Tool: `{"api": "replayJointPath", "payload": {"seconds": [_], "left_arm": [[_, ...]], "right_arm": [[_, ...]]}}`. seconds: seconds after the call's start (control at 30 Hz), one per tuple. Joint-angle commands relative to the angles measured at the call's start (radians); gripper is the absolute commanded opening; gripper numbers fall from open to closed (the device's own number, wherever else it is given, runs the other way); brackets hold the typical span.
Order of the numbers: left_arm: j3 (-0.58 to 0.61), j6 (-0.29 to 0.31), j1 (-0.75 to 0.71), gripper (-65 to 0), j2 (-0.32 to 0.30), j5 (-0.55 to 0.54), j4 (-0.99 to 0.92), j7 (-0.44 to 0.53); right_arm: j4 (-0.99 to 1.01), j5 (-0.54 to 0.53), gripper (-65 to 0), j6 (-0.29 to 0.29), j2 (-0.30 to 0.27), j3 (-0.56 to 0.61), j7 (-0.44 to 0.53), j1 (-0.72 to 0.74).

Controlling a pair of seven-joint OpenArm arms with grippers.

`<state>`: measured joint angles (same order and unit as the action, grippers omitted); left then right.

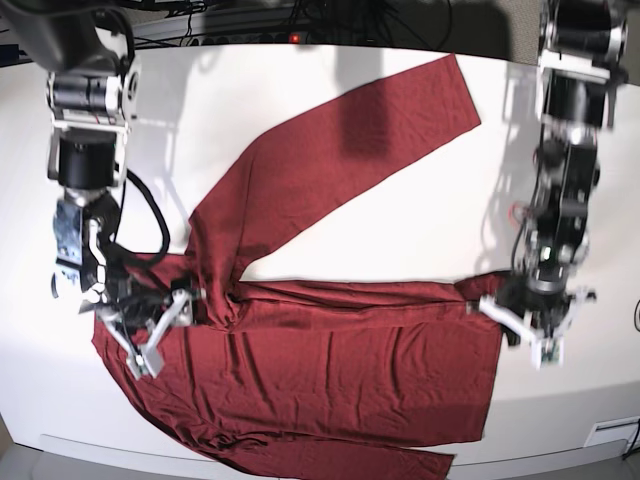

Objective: Fold the T-shirt properly
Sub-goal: 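Release the left gripper and move it to the sleeve cuff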

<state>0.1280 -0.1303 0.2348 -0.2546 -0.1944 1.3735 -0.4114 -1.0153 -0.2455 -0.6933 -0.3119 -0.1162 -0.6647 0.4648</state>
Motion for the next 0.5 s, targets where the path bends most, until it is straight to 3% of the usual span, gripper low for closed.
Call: {"api": "replayJointPath", "payload": {"seconds": [0.0, 0.1, 0.2, 0.33, 0.47], "left_arm": [[-0.002, 0.008, -0.008, -47.4, -0.004, 0.002, 0.060, 0.024], [-0.002, 0.013, -0.114, -47.4, -0.003, 0.003, 0.151, 0.050], [-0.002, 0.019, -0.192, -47.4, -0.003, 0.003, 0.198, 0.055], [-0.002, 0.019, -0.266, -47.4, -0.005, 0.043, 0.229, 0.045], [-0.002, 0.019, -0.318, -47.4, -0.006, 0.101, 0.256, 0.034]], "right_arm": [[-0.030, -0.018, -25.9, -0.005, -0.008, 0.000, -0.003, 0.010], [-0.080, -0.028, -25.9, -0.005, -0.009, 0.056, -0.047, -0.037], [-0.173, -0.017, -25.9, -0.005, -0.042, 0.204, -0.081, -0.055], [-0.327, -0.117, -25.9, -0.005, -0.099, 0.389, -0.286, -0.060], [-0.499, -0.220, -25.9, -0.005, -0.153, 0.503, -0.471, -0.066]]}}
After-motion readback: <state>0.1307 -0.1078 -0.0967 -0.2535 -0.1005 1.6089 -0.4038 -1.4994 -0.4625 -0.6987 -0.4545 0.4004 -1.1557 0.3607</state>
